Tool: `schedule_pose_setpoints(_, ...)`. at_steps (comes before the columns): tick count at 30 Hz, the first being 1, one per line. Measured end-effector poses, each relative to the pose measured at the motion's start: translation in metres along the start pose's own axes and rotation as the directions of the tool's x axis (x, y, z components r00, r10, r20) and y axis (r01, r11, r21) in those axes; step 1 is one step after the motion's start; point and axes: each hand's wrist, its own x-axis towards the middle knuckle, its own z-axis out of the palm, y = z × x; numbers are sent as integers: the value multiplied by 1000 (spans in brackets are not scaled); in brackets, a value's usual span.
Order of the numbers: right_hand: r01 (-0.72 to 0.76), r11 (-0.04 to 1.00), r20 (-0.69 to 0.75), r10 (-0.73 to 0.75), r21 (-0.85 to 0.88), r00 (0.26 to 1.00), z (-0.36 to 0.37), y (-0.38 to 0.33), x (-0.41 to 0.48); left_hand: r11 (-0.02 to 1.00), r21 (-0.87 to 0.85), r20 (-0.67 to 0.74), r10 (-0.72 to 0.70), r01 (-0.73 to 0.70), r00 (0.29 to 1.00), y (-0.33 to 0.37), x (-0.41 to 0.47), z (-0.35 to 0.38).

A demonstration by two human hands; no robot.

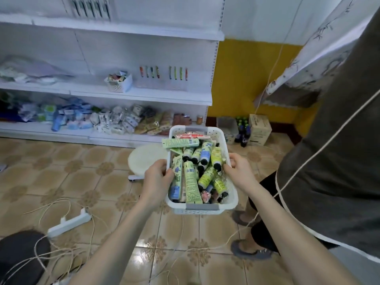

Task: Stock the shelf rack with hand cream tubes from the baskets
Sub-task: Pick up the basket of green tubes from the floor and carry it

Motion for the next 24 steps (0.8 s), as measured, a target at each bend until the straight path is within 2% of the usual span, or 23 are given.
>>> schedule_pose_setpoints(6, 14, 1000, 10, -13, -11, 1000, 5, 3, 111, 1000, 13, -16, -9, 9, 1000, 7, 102, 24)
schedule_pose_setpoints(10, 1, 1000, 19, -1, 0, 1000, 4, 3, 182, 994, 107, -57, 7, -1, 998, 16, 166, 37)
schedule_pose_setpoints(20, 43, 998, 44, -40, -49, 998, 12, -15, 321, 999, 33, -61, -17, 19, 998, 23, 305, 51)
schedule_pose_setpoints(24, 58, 996, 35, -55, -73, 998, 20, -20, 376, 998, 61, -41, 9, -6, 999, 28, 359, 52)
